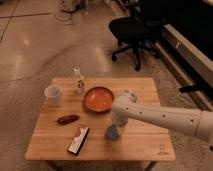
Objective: Wipe the white sponge on the table
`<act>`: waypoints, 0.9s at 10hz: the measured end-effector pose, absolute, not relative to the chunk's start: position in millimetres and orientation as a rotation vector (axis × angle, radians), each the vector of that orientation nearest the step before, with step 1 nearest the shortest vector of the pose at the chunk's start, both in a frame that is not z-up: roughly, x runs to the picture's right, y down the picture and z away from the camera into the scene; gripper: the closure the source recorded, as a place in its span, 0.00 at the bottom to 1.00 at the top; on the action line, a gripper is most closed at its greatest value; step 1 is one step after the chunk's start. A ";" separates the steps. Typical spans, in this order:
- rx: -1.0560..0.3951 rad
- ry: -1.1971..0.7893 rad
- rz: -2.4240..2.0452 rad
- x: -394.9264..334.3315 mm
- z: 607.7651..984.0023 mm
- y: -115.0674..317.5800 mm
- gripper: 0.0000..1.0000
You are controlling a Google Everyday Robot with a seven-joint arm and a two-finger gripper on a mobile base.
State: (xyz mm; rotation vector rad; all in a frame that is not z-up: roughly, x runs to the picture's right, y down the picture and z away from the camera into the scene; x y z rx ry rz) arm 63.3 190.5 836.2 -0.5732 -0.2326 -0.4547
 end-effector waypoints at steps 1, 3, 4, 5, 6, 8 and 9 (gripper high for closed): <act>-0.566 -0.210 -0.431 71.0 843.2 180.3 0.99; -0.556 -0.153 -0.382 96.5 858.1 163.6 0.83; -0.555 -0.133 -0.364 108.1 862.6 159.3 0.75; -0.558 -0.103 -0.338 127.5 868.1 154.4 0.63; -0.561 -0.081 -0.317 144.4 871.6 152.2 0.53; -0.576 -0.060 -0.296 169.6 873.3 155.5 0.35; -0.594 -0.063 -0.288 182.5 870.0 163.1 0.24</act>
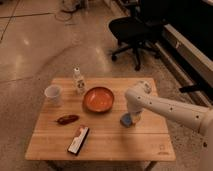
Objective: Wipe the white sponge on the table
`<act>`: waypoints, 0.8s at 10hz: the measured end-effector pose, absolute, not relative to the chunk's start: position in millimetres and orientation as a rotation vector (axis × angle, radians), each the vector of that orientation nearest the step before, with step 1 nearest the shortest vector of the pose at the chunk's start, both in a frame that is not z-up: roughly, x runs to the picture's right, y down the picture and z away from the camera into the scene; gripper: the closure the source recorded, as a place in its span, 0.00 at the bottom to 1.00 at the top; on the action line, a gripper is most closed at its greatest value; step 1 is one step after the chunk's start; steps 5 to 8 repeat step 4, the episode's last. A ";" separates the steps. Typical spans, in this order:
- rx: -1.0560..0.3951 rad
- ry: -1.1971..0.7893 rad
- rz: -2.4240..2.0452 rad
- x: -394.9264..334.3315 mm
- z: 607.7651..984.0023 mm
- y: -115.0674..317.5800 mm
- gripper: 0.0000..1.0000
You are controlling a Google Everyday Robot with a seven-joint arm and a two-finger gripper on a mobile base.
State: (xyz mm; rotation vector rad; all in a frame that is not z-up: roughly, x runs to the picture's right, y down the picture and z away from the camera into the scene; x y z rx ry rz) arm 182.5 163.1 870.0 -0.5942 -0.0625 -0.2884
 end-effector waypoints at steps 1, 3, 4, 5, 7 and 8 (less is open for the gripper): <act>-0.613 -0.076 -0.288 191.2 864.5 172.6 0.20; -0.628 -0.094 -0.285 197.6 857.4 181.4 0.20; -0.630 -0.095 -0.287 196.3 857.7 181.9 0.20; -0.630 -0.095 -0.287 196.3 857.7 181.9 0.20; -0.630 -0.095 -0.287 196.3 857.7 181.9 0.20; -0.630 -0.095 -0.287 196.3 857.7 181.9 0.20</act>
